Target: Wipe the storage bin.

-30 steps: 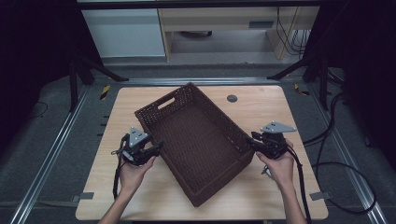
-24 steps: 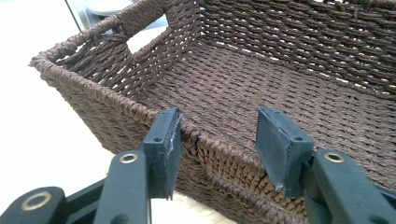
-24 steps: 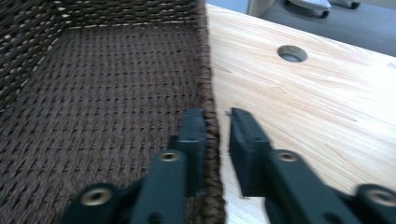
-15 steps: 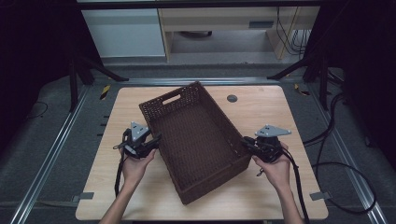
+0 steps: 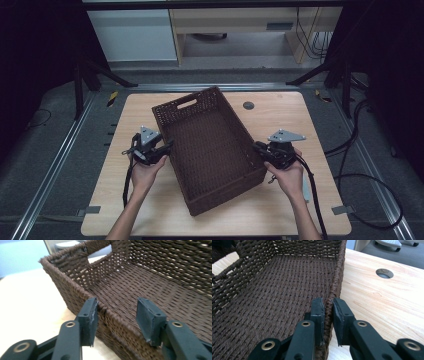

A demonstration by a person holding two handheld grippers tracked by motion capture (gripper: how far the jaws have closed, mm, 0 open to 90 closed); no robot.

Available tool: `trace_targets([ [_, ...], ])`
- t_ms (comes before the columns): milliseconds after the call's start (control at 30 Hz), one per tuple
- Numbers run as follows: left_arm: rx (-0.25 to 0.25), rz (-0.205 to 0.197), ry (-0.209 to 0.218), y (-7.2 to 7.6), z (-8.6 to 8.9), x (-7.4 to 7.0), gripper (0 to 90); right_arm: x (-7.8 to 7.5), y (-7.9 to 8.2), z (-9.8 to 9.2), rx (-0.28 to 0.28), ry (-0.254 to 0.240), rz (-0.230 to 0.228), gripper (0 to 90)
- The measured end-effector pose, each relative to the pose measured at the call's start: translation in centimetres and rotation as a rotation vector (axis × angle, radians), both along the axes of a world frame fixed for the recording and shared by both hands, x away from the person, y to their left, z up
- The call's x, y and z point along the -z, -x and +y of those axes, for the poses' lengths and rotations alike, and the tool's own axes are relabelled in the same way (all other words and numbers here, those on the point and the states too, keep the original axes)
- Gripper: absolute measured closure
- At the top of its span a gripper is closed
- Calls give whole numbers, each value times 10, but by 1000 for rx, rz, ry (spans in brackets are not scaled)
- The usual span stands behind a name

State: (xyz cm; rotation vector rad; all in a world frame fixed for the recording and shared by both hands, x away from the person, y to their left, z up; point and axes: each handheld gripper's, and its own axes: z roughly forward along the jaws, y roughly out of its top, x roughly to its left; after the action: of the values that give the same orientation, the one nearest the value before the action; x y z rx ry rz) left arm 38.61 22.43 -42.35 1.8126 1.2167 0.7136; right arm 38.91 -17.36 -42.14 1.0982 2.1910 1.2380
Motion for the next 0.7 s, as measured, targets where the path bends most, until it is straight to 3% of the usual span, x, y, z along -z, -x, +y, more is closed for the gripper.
trace_targets([
  [300,15,-1,7,21,-3,2,481,-5,18,3,-28,15,7,734],
  [433,20,13,-10,16,-7,3,507,-9,15,2,-2,1,-35,689],
  [500,8,1,-23,14,-9,4,507,-10,13,1,-1,2,-48,680],
  [700,-7,-3,-55,6,-12,4,529,-6,-1,4,-19,-2,-31,672],
])
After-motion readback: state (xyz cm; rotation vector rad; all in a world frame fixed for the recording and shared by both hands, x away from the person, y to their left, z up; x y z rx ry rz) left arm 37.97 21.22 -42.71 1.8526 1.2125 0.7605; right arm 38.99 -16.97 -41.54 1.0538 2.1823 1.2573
